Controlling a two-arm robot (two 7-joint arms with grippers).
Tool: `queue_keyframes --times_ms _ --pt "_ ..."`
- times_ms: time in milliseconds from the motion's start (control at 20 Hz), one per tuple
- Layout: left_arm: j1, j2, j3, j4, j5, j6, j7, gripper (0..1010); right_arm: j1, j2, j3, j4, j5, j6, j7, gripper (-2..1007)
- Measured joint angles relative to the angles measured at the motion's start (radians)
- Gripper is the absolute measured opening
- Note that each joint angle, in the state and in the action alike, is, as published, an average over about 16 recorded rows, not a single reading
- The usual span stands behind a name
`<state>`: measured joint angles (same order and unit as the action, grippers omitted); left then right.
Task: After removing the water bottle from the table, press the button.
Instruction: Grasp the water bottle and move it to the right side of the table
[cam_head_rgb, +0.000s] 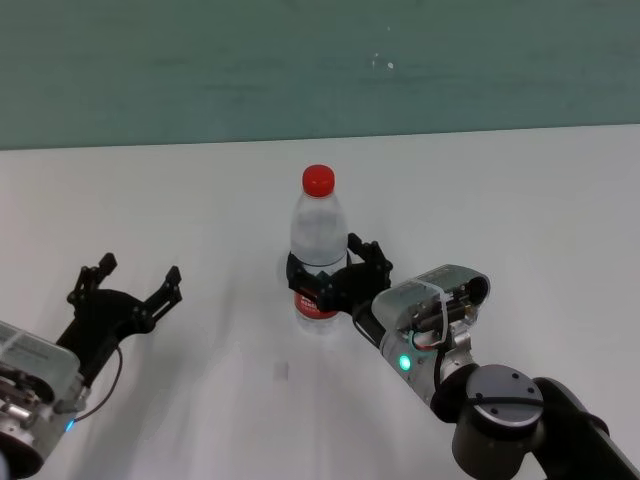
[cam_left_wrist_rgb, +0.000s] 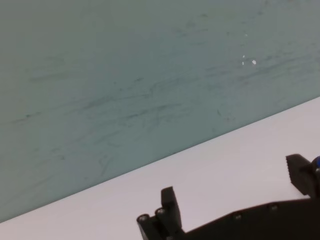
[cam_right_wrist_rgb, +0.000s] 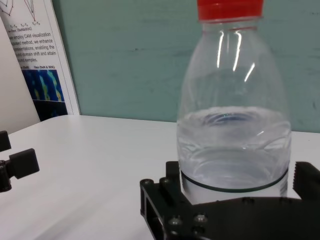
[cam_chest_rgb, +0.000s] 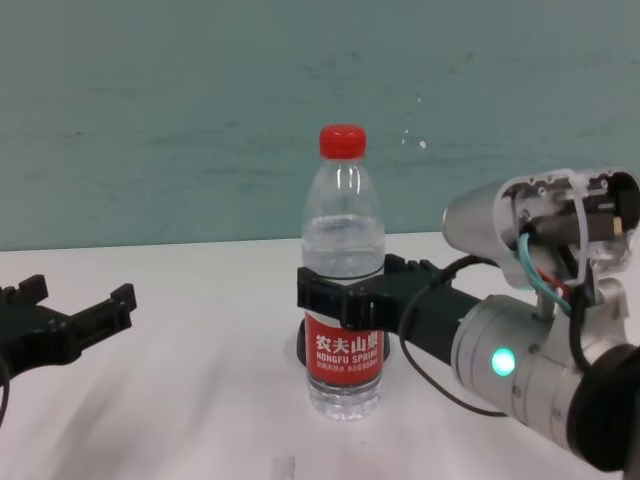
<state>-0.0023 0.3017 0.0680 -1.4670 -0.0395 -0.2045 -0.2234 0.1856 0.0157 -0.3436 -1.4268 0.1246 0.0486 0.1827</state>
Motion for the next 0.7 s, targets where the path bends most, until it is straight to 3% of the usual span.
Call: queue_keyframes --times_ms 300,700 --pt "0.000 0.000 0.000 0.000 0.000 0.000 0.000 1003 0.002 0.000 0.000 0.002 -0.001 0.000 0.001 981" --pt "0.000 0.000 0.000 0.000 0.000 0.000 0.000 1003 0.000 -0.001 0.001 0.000 0.000 -0.001 0.000 881"
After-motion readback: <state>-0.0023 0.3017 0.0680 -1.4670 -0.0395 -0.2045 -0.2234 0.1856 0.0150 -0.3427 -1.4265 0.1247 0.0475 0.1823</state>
